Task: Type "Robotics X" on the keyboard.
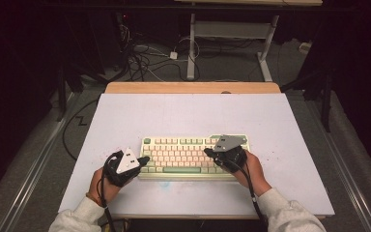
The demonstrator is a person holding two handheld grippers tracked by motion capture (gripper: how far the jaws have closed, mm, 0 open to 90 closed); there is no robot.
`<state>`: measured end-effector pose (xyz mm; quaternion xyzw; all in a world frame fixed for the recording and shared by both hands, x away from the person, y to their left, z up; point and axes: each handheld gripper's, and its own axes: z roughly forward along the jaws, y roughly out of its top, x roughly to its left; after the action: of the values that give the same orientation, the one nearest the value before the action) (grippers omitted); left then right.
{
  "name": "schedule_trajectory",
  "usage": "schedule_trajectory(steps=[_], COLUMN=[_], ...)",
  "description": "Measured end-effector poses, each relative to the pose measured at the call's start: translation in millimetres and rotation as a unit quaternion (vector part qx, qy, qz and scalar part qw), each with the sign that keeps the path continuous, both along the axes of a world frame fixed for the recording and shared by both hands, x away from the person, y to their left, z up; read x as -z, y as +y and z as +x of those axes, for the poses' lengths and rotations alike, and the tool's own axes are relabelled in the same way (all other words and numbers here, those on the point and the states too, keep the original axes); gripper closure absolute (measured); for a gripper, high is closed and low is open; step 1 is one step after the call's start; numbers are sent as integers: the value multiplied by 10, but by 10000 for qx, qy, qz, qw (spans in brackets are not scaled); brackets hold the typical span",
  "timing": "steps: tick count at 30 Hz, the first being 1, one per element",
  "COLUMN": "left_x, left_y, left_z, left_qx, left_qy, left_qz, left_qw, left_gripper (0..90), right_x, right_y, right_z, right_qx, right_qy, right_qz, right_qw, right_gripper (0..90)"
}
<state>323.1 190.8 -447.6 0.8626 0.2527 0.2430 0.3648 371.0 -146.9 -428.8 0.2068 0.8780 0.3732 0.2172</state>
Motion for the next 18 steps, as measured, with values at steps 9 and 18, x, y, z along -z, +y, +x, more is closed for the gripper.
schedule_trajectory(steps=[9,18], left_x=[6,15], left_y=[-2,11], left_z=[4,0], left_qx=[12,22], left_qy=[25,88], left_qz=[11,-21], left_qw=[10000,10000], left_gripper=[877,876], right_x=[26,74], right_y=[148,204], right_z=[37,96], right_qx=[-114,-46], right_qy=[34,113], right_qz=[-134,-192], right_qw=[9998,9997], right_gripper=[900,900])
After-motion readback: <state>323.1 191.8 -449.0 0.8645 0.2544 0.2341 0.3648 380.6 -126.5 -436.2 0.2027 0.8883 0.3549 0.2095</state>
